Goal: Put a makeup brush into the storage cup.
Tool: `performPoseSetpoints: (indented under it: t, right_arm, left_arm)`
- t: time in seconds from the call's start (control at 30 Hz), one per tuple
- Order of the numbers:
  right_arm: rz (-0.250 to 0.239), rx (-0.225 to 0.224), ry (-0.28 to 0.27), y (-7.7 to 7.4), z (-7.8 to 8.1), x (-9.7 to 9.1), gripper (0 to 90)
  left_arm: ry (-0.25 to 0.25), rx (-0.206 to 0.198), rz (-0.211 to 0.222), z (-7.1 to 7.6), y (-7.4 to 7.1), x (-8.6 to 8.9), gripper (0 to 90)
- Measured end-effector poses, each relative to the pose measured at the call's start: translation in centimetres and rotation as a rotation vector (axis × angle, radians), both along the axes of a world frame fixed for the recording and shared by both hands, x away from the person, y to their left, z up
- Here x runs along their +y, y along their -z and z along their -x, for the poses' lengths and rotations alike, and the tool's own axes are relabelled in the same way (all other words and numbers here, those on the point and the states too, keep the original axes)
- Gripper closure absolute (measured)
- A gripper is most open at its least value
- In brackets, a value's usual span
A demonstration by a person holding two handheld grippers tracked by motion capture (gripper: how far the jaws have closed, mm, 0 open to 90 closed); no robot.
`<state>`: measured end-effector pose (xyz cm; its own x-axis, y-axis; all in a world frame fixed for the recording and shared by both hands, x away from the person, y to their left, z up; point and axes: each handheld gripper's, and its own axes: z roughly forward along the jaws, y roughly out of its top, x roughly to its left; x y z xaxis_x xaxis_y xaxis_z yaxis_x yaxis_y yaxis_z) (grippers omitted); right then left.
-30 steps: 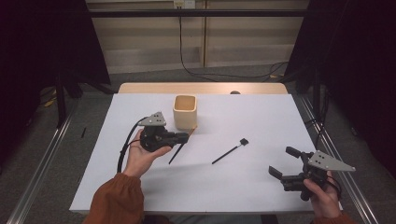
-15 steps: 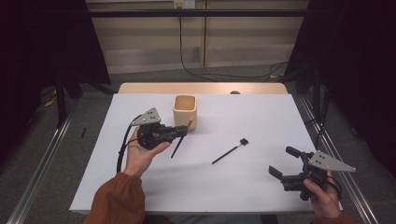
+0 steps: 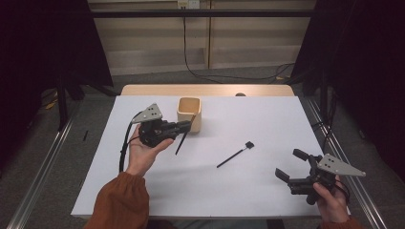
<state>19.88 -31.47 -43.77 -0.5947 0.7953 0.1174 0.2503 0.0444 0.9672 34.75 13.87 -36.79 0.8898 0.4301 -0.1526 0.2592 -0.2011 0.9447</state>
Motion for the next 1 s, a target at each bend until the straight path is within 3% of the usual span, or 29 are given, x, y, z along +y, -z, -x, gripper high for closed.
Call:
performPoseSetpoints:
  t: [0.07,0.33,1.0]
  right_arm:
    - [0.004,0.0,0.002,0.0,0.0,0.0,0.0]
    - [0.008,-0.003,-0.001,0.0,0.0,0.0,0.0]
    - [0.006,0.0,-0.003,0.1,0.0,0.1,0.0]
  left_arm:
    - [0.005,-0.023,-0.007,-0.2,-0.3,-0.2,84.1]
    - [-0.009,-0.027,0.031,-0.9,-1.0,-0.4,84.1]
    - [-0.058,-0.095,0.062,-2.9,-3.9,-0.8,84.1]
